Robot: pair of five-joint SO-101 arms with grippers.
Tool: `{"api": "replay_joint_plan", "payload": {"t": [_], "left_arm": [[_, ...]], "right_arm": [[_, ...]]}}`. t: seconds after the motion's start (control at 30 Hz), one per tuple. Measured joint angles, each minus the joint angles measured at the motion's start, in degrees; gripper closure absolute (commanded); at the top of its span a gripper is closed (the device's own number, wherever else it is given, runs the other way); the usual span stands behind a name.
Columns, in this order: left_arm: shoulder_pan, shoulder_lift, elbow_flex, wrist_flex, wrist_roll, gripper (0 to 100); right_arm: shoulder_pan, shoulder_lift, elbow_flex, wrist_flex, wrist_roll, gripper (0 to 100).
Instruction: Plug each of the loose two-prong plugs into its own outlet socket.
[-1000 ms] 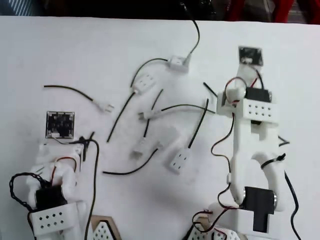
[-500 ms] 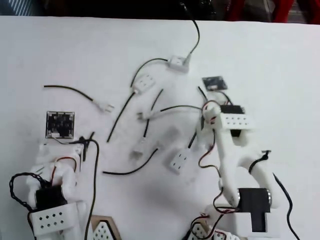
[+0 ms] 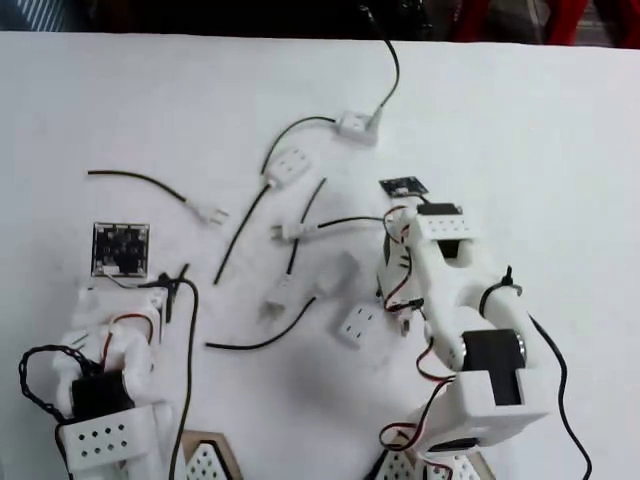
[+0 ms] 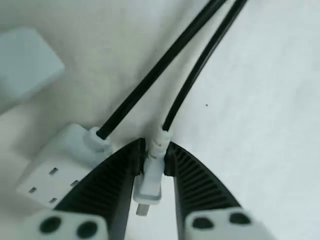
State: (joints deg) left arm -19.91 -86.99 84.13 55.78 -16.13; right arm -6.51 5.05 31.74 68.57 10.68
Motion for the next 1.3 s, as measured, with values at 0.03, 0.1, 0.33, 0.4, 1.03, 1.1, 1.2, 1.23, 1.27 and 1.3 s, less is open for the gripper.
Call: {"api": "replay_joint_plan", "payload": {"t": [0.03, 0.1, 0.33, 0.4, 1.03, 1.1, 1.2, 1.23, 1.27, 1.3], "left_arm": [[0.0, 0.0, 0.0, 0.0, 0.0, 81], [0.0, 0.0, 0.0, 0.0, 0.0, 81], [0.0, 0.0, 0.0, 0.0, 0.0, 81], [0.0, 0.0, 0.0, 0.0, 0.0, 81], [0.0, 0.0, 0.0, 0.0, 0.0, 81], [0.0, 0.0, 0.0, 0.0, 0.0, 81], [0.0, 0.0, 0.0, 0.0, 0.0, 81], [0.0, 0.0, 0.0, 0.0, 0.0, 81], [0.0, 0.0, 0.0, 0.0, 0.0, 81], [0.0, 0.0, 0.0, 0.0, 0.0, 81]], "right_arm": [[-0.1, 0.3, -0.6, 1.1, 0.0, 98.1], [-0.2, 0.3, -1.3, 2.5, 0.0, 97.8], [-0.1, 0.4, -1.5, 3.8, 0.0, 92.0], [-0.2, 0.4, -1.5, 3.8, 0.1, 92.9], [-0.2, 0.4, -1.5, 8.3, 0.1, 93.3], [-0.2, 0.4, -1.5, 9.1, 0.1, 93.3], [-0.2, 0.4, -1.5, 11.1, 0.1, 93.3], [-0.2, 0.4, -1.5, 11.5, 0.1, 94.0], [-0.2, 0.4, -1.5, 11.9, 0.1, 95.4], [-0.2, 0.4, -1.5, 12.0, 0.1, 96.9]]}}
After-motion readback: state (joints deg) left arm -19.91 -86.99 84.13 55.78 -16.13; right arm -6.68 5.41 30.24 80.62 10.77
